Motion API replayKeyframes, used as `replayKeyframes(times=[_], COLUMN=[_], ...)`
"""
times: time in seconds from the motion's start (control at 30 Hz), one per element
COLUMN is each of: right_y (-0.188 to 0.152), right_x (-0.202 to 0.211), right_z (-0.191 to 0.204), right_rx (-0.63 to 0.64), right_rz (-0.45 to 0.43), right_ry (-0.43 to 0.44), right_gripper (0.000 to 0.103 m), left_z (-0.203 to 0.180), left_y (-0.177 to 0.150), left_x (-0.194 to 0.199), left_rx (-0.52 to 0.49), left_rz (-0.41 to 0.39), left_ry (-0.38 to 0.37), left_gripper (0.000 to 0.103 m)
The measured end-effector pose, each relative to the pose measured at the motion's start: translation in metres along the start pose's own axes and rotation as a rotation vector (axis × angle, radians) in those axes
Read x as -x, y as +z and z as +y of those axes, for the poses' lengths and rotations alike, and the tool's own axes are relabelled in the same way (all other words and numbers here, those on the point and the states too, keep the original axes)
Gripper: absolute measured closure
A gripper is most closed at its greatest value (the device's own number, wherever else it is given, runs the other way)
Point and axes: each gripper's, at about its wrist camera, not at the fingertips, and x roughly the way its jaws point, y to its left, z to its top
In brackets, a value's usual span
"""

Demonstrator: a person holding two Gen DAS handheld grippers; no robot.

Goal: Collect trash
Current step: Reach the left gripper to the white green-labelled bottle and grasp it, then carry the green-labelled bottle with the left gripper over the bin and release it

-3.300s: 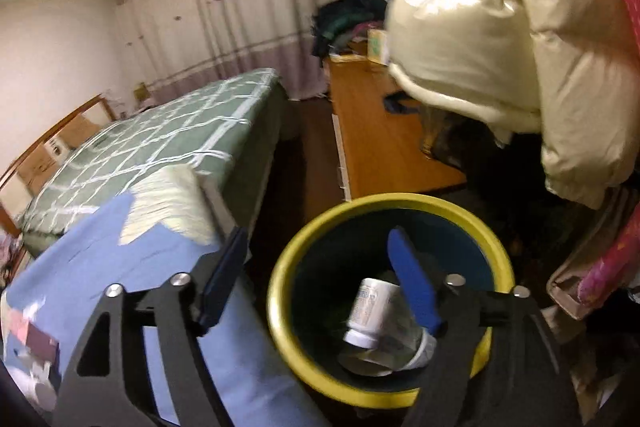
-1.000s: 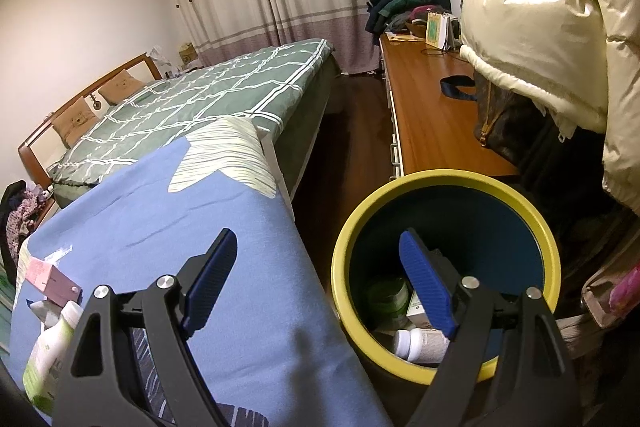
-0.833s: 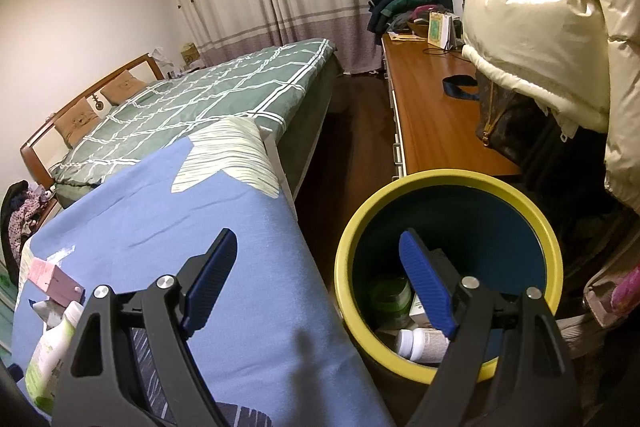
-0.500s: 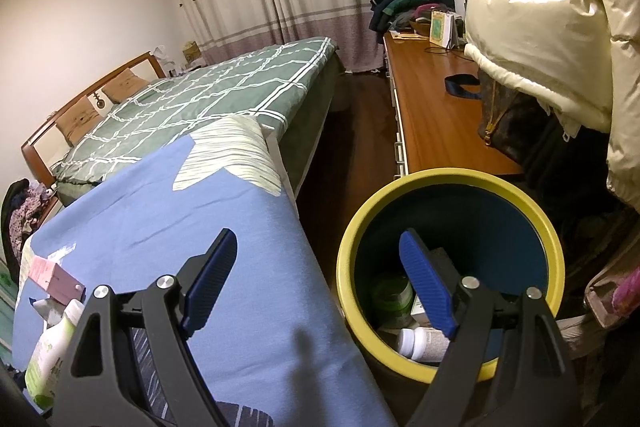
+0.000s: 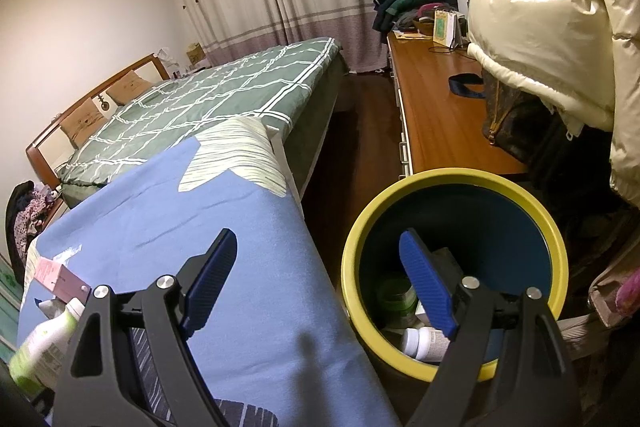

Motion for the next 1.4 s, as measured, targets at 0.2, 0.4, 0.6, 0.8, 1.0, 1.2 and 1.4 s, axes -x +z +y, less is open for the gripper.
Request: replayKeyframes(times=[0.2, 0.4, 0.6, 0.8, 1.0, 1.2, 1.4], right_y=[0.0, 0.001, 0.002, 0.004, 0.009, -0.008, -0.02], right_x=[0.001, 0.001, 0.001, 0.007, 0.03, 0.063, 0.095], right_z=[0.001, 0.0, 0.0, -0.003, -0.01, -0.029, -0.069], right_rx=[0.003, -0.003, 0.001, -0.006, 0.007, 0.073, 0.037], right_rz=[0.0, -0.001, 0.0, -0.015, -0.036, -0.074, -0.127], right_ry=[0.001, 0.006, 0.015, 0.022, 0.072, 0.062, 0.027], right_gripper=[0.024, 0.024, 0.024, 0.024, 0.024, 0.024, 0.024], left_z=[0.004, 0.012, 0.017, 0.013, -0.003, -0.03, -0.067], left_y=[0.022, 0.047, 0.066, 0.082, 0.093, 0.108, 0.129], left_x=[0.02, 0.027, 0.018, 0.009, 0.007, 0.006, 0.001], left_rx=[-0.006, 0.012, 0.044, 0.05, 0.019, -0.014, -0.052], left_rz=[-0.072, -0.111, -0.121, -0.119, -0.119, -0.126, -0.123], left_ry=[0.018, 0.039, 0.046, 0.035, 0.011, -0.031, -0.102], left_gripper=[0.05, 0.051, 0.051, 0.051, 0.051, 0.051, 0.051])
